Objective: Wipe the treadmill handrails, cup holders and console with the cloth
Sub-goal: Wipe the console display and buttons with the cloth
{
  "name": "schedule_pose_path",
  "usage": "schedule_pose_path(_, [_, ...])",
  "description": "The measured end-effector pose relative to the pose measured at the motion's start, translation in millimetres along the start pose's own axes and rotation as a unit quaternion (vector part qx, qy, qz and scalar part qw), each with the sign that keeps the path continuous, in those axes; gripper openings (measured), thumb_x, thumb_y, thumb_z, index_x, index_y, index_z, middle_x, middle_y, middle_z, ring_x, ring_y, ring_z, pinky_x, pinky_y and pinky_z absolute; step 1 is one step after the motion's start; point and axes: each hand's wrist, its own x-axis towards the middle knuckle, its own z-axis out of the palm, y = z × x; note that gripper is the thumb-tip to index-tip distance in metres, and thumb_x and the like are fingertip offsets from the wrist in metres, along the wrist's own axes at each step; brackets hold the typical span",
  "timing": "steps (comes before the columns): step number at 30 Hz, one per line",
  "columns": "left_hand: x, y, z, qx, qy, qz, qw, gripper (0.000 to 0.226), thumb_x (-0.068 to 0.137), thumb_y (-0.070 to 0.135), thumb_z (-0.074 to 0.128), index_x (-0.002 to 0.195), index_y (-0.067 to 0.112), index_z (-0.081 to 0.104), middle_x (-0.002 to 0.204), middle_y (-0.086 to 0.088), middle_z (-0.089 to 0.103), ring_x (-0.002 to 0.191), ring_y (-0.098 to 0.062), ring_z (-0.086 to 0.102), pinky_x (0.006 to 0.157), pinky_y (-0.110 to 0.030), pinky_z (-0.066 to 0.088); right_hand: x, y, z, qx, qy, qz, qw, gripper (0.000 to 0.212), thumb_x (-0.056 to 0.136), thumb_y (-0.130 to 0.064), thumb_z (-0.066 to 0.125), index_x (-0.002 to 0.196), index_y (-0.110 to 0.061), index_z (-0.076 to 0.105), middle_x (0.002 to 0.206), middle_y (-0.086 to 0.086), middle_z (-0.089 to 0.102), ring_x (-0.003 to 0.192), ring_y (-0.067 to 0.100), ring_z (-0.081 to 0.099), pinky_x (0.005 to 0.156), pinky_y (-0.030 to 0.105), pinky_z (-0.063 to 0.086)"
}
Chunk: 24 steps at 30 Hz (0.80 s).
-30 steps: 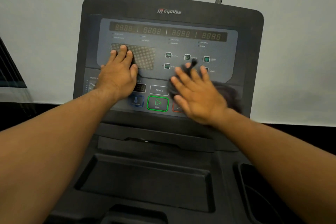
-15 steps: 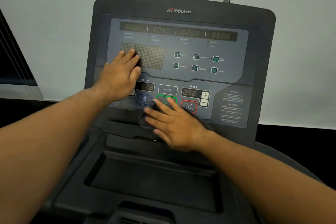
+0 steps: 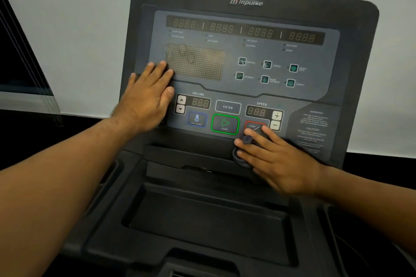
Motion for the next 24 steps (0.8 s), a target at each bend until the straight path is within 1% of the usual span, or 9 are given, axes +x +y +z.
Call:
schedule_pose_path(7, [-10, -25, 0, 0.009, 0.006, -0.002, 1.0, 0.057, 0.102, 0.042, 0.019, 0.154, 0.019, 0.018, 0.163, 0.003, 0.005, 0.15, -0.018, -0.003, 0.119, -0.046, 0.0, 99, -39, -3, 0.027, 0.035, 0.009, 0.999, 0.054, 0.099, -0.039, 0.028, 0.138, -0.008, 0.05, 0.146, 0.011, 0.046, 0.144, 0.036, 0.023, 0.116, 0.055, 0.011])
schedule_pose_path(11, [-15, -36, -7, -0.01, 0.024, -0.001, 1.0, 0.062, 0.098, 0.045, 0.015, 0.154, 0.019, 0.019, 0.163, 0.003, 0.004, 0.15, -0.017, -0.004, 0.119, -0.045, -0.001, 172, -70, 1, 0.038, 0.097, 0.015, 0.994, 0.052, 0.096, -0.037, 0.03, 0.127, -0.008, 0.06, 0.137, 0.012, 0.055, 0.139, 0.037, 0.034, 0.114, 0.056, 0.021])
schedule_pose_path(14, [-20, -47, -10, -0.023, 0.041, -0.004, 0.999, 0.061, 0.098, 0.045, 0.016, 0.154, 0.02, 0.019, 0.163, 0.004, 0.005, 0.15, -0.014, -0.005, 0.119, -0.045, -0.002, 211, -84, 5, 0.075, 0.132, 0.011, 0.988, 0.044, 0.094, -0.029, 0.036, 0.116, -0.007, 0.068, 0.126, 0.012, 0.063, 0.129, 0.038, 0.046, 0.11, 0.052, 0.027])
schedule_pose_path(15, [-23, -50, -11, -0.026, 0.044, -0.003, 0.999, 0.061, 0.098, 0.045, 0.016, 0.154, 0.02, 0.02, 0.163, 0.004, 0.005, 0.15, -0.014, -0.005, 0.12, -0.045, -0.002, 217, -87, 5, 0.092, 0.146, -0.002, 0.985, 0.037, 0.094, -0.024, 0.042, 0.112, -0.005, 0.069, 0.123, 0.013, 0.064, 0.124, 0.039, 0.051, 0.106, 0.051, 0.033])
schedule_pose_path(17, [-26, -56, -12, -0.031, 0.054, 0.002, 0.998, 0.061, 0.098, 0.045, 0.017, 0.153, 0.019, 0.021, 0.163, 0.003, 0.007, 0.15, -0.014, -0.004, 0.12, -0.046, -0.001, 215, -87, 2, 0.128, 0.189, -0.005, 0.974, 0.028, 0.09, -0.013, 0.049, 0.105, 0.001, 0.07, 0.116, 0.017, 0.066, 0.103, 0.041, 0.059, 0.088, 0.049, 0.047])
schedule_pose_path(18, [-28, -58, -13, -0.032, 0.06, 0.003, 0.998, 0.061, 0.098, 0.045, 0.017, 0.153, 0.019, 0.022, 0.163, 0.002, 0.008, 0.15, -0.015, -0.003, 0.12, -0.045, -0.001, 210, -84, -2, 0.147, 0.208, 0.014, 0.967, 0.029, 0.09, -0.01, 0.047, 0.104, 0.003, 0.069, 0.113, 0.018, 0.066, 0.092, 0.04, 0.061, 0.078, 0.046, 0.05])
schedule_pose_path(20, [-30, -61, -13, -0.034, 0.067, 0.003, 0.997, 0.061, 0.098, 0.045, 0.019, 0.152, 0.017, 0.025, 0.163, 0.001, 0.012, 0.15, -0.016, 0.0, 0.12, -0.045, 0.0, 200, -74, -9, 0.192, 0.229, 0.055, 0.953, 0.033, 0.091, -0.013, 0.042, 0.104, 0.005, 0.067, 0.11, 0.02, 0.066, 0.083, 0.038, 0.061, 0.073, 0.044, 0.052])
schedule_pose_path(22, [-33, -60, -11, -0.039, 0.072, 0.002, 0.997, 0.06, 0.099, 0.044, 0.02, 0.151, 0.016, 0.029, 0.162, -0.001, 0.017, 0.15, -0.018, 0.005, 0.12, -0.044, 0.003, 189, -70, -18, 0.186, 0.196, 0.072, 0.96, 0.04, 0.093, -0.028, 0.044, 0.107, 0.002, 0.066, 0.109, 0.018, 0.065, 0.084, 0.036, 0.06, 0.074, 0.046, 0.052])
schedule_pose_path(24, [-36, -60, -8, -0.038, 0.088, 0.007, 0.995, 0.058, 0.1, 0.042, 0.023, 0.148, 0.013, 0.036, 0.159, -0.004, 0.026, 0.149, -0.022, 0.014, 0.121, -0.047, 0.01, 179, -75, -19, 0.092, 0.095, 0.084, 0.988, 0.052, 0.09, -0.05, 0.049, 0.118, -0.007, 0.061, 0.116, 0.013, 0.062, 0.09, 0.034, 0.058, 0.072, 0.044, 0.05])
